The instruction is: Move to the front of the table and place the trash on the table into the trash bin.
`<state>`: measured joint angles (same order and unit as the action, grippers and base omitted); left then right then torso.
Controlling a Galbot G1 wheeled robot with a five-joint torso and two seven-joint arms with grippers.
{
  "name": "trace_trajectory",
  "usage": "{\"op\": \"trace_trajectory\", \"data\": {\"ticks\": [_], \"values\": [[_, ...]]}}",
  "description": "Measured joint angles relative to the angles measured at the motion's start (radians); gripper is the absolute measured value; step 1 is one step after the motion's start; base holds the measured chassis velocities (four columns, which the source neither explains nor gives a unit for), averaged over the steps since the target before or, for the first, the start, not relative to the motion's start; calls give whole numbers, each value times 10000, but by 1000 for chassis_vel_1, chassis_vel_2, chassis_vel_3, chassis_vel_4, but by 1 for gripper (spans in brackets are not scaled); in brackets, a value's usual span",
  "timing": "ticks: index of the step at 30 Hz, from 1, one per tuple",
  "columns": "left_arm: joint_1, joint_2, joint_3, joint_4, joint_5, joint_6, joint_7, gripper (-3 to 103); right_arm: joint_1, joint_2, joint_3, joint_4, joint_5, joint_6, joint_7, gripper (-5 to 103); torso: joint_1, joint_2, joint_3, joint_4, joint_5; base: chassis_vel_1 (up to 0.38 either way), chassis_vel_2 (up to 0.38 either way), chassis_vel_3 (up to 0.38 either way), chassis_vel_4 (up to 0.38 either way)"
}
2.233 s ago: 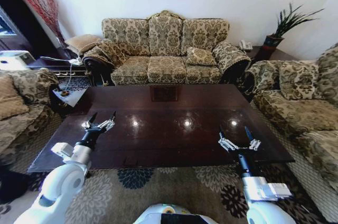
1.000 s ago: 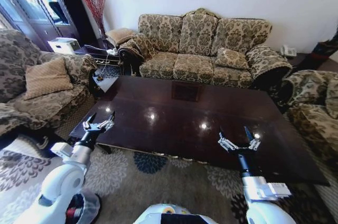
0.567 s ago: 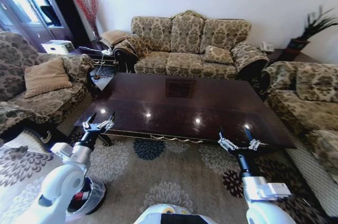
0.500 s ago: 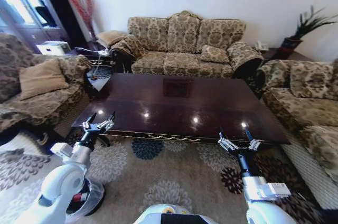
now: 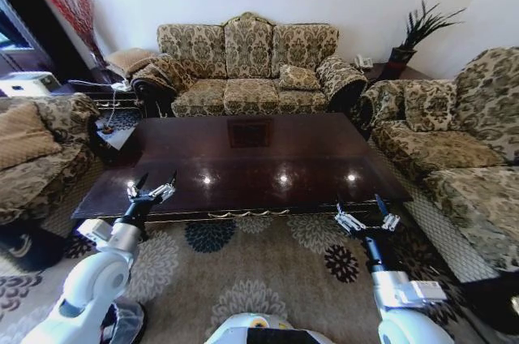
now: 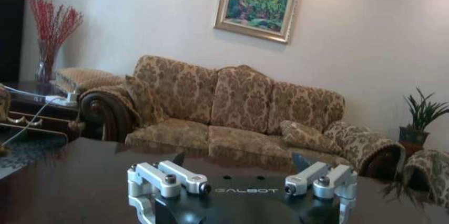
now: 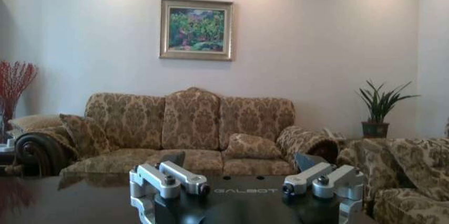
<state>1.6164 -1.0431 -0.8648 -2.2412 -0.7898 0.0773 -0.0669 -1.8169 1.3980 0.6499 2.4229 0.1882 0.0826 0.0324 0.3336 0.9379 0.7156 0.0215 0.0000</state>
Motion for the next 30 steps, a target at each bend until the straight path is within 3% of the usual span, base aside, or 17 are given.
{"op": "trace_trajectory", "data": {"ticks": [30], "values": [[-1, 0, 0, 0, 0, 0, 0, 100, 0, 0, 0, 0, 0, 0, 0, 100, 2, 1, 0, -2, 0, 0, 0, 0, 0]]}}
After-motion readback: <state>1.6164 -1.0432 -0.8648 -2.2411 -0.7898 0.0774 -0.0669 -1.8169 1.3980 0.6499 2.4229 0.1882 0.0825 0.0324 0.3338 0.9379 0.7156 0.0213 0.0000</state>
